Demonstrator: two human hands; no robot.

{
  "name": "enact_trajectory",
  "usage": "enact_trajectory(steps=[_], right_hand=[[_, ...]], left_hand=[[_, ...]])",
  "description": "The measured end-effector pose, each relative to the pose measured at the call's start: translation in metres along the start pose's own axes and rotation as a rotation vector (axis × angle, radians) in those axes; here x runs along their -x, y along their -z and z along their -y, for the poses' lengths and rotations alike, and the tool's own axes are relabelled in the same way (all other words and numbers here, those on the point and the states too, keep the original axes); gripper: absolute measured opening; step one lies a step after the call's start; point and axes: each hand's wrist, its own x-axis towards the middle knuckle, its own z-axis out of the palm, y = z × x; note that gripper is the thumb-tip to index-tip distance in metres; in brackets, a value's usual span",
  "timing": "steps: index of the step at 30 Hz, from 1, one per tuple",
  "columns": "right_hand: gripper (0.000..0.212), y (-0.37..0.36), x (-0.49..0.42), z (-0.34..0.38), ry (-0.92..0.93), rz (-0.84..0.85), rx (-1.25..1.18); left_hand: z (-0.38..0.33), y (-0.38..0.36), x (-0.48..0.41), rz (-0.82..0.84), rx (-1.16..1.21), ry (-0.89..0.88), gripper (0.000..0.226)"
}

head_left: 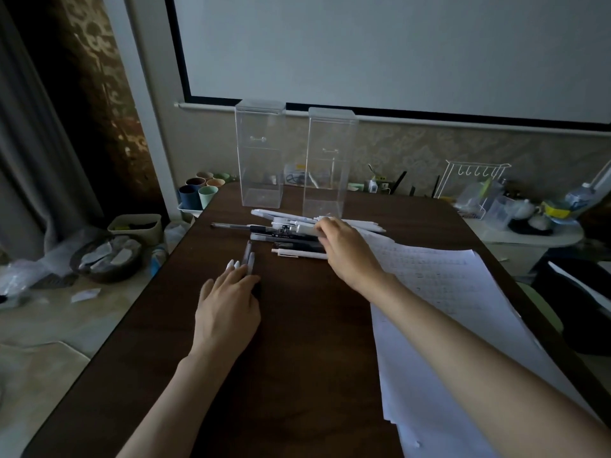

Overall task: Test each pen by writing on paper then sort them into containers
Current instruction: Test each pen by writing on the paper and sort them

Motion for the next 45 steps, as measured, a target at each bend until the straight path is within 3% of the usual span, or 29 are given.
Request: enact_trajectory(steps=[4,5,8,12,15,19,23,26,29,33,37,45], right_hand=[[0.033,0.035,0.041,-0.006,0.078,-0.009,0.032],[0.031,0.044,0.055,-0.012,0.066,0.007,0.088],[0.055,0.064,0.097,-0.031,-0.021,-0.025,0.294],[0.049,0.067,0.132,-0.052,-0.093,-0.139,0.324],[0.045,0.065,0.143,-0.065,-0.148,-0.194,0.277],[0.042,0.073,0.144,-0.076,-0.172,-0.321,0.194],[0.042,0.082,0.143,-0.078,-0.173,-0.440,-0.177],[0.010,0.084,0.144,-0.072,-0.226,-0.530,-0.392],[0.025,0.083,0.144,-0.063,-0.425,-0.538,-0.683],[0.046,0.082,0.144,-0.055,-0.537,-0.370,-0.793],[0.025,0.072,0.143,-0.052,-0.489,-0.277,-0.728],[0.032,0.062,0.139,-0.057,-0.585,-0.248,-0.661]], left_hand=[[-0.008,-0.003,0.004,-0.079,-0.058,-0.061,0.035],[-0.013,-0.004,0.007,-0.102,-0.032,-0.117,0.032],[-0.037,-0.010,0.017,-0.085,0.074,-0.444,0.025],[-0.076,-0.012,0.031,0.190,0.082,-0.848,0.038],[-0.098,-0.017,0.033,0.361,0.089,-1.037,0.046],[-0.115,-0.029,0.027,0.478,0.113,-1.079,0.052],[-0.121,-0.042,0.025,0.555,0.097,-1.106,0.054],[-0.120,-0.045,0.026,0.602,0.051,-1.109,0.055],[-0.120,-0.046,0.026,0.601,0.053,-1.110,0.056],[-0.120,-0.047,0.028,0.608,0.037,-1.105,0.057],[-0.120,-0.046,0.029,0.574,0.022,-1.098,0.056],[-0.117,-0.050,0.029,0.554,0.050,-1.069,0.056]])
